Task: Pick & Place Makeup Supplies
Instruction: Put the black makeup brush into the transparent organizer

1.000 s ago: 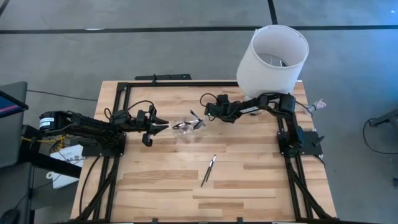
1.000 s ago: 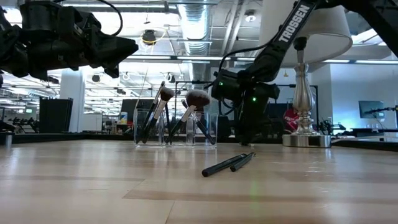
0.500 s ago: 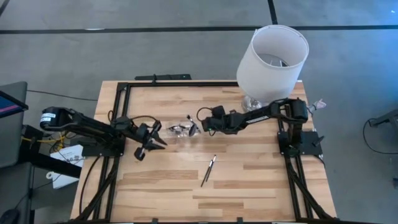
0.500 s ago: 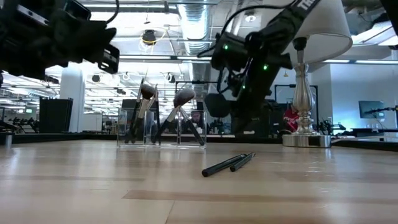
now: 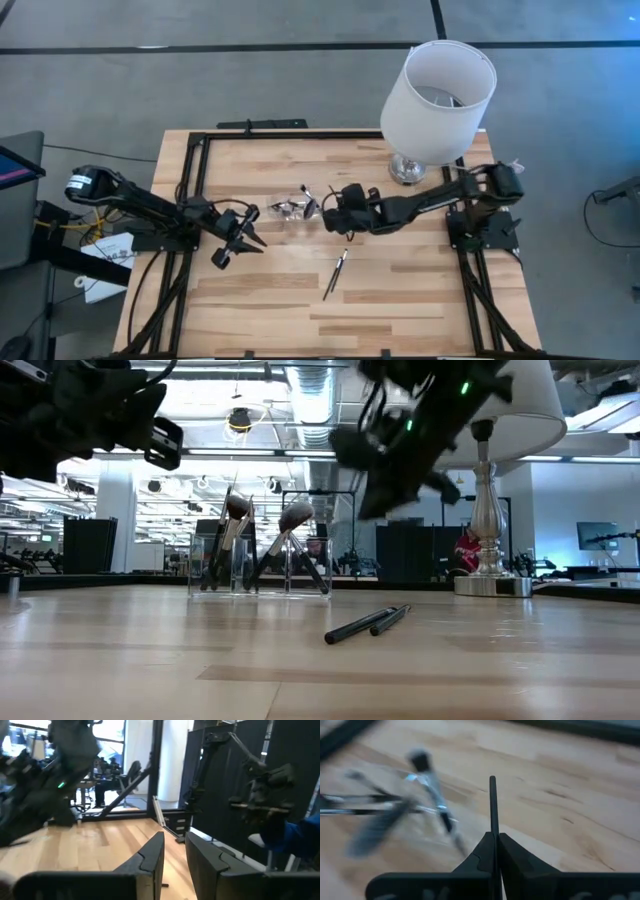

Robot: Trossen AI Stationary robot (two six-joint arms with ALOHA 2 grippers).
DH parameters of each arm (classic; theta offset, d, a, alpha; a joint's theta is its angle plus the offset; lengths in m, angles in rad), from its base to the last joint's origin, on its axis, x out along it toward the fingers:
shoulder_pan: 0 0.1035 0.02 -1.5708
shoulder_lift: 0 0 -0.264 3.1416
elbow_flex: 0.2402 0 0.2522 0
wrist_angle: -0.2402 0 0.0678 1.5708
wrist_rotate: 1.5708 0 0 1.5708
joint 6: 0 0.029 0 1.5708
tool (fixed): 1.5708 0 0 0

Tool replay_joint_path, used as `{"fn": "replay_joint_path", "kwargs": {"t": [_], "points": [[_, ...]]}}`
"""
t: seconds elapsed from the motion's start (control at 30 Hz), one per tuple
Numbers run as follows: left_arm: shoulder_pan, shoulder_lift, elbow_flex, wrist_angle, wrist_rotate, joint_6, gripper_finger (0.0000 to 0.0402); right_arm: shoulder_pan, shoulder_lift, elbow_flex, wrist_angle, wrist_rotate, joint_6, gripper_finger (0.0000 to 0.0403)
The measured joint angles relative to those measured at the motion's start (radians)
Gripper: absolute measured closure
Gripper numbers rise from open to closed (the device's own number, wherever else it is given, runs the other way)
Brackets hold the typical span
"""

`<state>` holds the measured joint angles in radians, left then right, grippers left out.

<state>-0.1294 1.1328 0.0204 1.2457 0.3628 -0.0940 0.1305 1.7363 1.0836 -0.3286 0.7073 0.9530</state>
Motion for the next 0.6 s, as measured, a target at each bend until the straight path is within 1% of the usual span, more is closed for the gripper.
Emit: {"fn": "replay_joint_path", "kwargs": {"t": [0.07, 0.13, 0.2, 0.33, 0.43, 0.5, 0.57, 0.6], "points": [[-0.014, 0.000, 0.000, -0.001, -0.022, 0.000, 0.0325, 0.026, -0.041, 0.000, 0.029, 0.001, -0.036, 0.0398], [-0.023, 0.000, 0.000, 0.000, -0.023, 0.007, 0.0325, 0.042, -0.081, 0.002, 0.037, -0.002, -0.079, 0.0399], [-0.023, 0.000, 0.006, -0.002, -0.022, 0.006, 0.0325, 0.046, -0.108, 0.002, 0.049, -0.037, -0.119, 0.0400], [-0.023, 0.000, 0.033, -0.001, -0.022, 0.007, 0.0325, 0.019, -0.121, 0.002, 0.091, -0.190, -0.169, 0.0401], [-0.022, 0.000, 0.051, 0.002, -0.023, 0.008, 0.0325, -0.023, -0.093, 0.041, 0.071, -0.348, -0.176, 0.0401], [-0.022, 0.000, 0.053, 0.000, -0.023, 0.007, 0.0325, -0.053, -0.068, 0.101, -0.047, -0.454, -0.184, 0.0402], [-0.022, 0.000, 0.054, -0.001, -0.022, 0.008, 0.0325, -0.078, -0.028, 0.204, -0.204, -0.508, -0.202, 0.0402], [-0.022, 0.000, 0.054, -0.001, -0.022, 0.011, 0.0325, -0.090, -0.011, 0.263, -0.326, -0.522, -0.204, 0.0402]]}}
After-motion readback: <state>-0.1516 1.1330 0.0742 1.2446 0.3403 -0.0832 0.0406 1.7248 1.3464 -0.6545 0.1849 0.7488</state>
